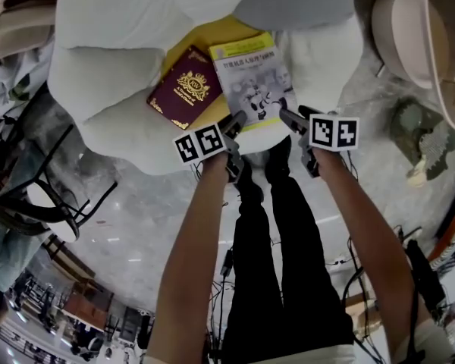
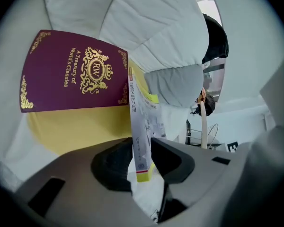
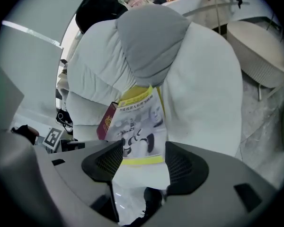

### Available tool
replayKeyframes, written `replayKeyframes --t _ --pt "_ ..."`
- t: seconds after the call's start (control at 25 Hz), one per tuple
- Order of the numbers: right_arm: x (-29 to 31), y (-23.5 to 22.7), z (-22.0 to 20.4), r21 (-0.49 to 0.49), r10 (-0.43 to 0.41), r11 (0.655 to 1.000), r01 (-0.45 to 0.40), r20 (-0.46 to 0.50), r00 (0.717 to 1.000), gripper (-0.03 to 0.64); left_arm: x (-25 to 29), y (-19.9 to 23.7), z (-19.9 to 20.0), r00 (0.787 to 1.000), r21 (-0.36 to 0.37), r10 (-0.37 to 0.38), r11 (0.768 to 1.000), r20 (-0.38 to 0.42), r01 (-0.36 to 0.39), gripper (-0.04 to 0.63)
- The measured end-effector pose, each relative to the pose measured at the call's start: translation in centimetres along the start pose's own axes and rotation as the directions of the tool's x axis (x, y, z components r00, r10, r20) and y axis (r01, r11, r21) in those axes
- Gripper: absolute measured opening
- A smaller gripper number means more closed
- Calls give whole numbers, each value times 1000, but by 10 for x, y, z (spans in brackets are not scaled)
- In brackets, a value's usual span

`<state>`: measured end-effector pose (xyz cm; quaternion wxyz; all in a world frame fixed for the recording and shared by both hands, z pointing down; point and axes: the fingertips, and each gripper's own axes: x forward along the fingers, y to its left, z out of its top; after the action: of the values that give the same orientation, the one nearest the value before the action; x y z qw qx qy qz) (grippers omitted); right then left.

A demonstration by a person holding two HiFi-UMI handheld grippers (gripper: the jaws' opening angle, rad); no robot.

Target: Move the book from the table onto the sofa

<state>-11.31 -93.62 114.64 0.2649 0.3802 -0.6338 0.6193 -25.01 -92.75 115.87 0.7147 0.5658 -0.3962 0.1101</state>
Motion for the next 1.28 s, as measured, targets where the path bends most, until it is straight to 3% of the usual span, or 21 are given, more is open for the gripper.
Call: replayKeyframes --t 0.08,0.2,0.36,0.44,0.56,0.76,0.96,1.08,1.28 --pt "-12 0 -6 -29 1 1000 -1 24 1000 281 -9 7 -1 997 78 74 994 2 -74 107" --pt "-28 9 -15 -79 40 996 -36 37 999 281 -35 18 3 980 235 199 951 22 -199 69" --pt "-61 37 -20 -163 89 984 -78 64 994 276 -84 18 2 974 251 221 942 40 -224 69" --pt "-84 58 -18 -198 113 976 -95 86 990 185 -115 7 1 976 243 205 946 71 -216 38" --pt "-124 93 -17 -242 145 964 -114 117 982 146 -163 -26 -10 984 278 155 945 90 -175 6" --pt "-202 159 -13 -291 192 947 -136 172 966 63 -246 -110 -26 991 380 38 921 127 -84 2" --pt "-274 231 -23 -340 338 899 -276 137 931 39 -317 -193 -42 982 469 -82 883 169 -7 2" --pt "-308 259 -20 -393 348 881 -263 163 923 35 -349 -222 -50 983 532 -96 846 154 0 2" --pt "-375 298 -37 -455 309 870 -189 204 929 35 -416 -272 -82 984 576 -145 815 101 61 2"
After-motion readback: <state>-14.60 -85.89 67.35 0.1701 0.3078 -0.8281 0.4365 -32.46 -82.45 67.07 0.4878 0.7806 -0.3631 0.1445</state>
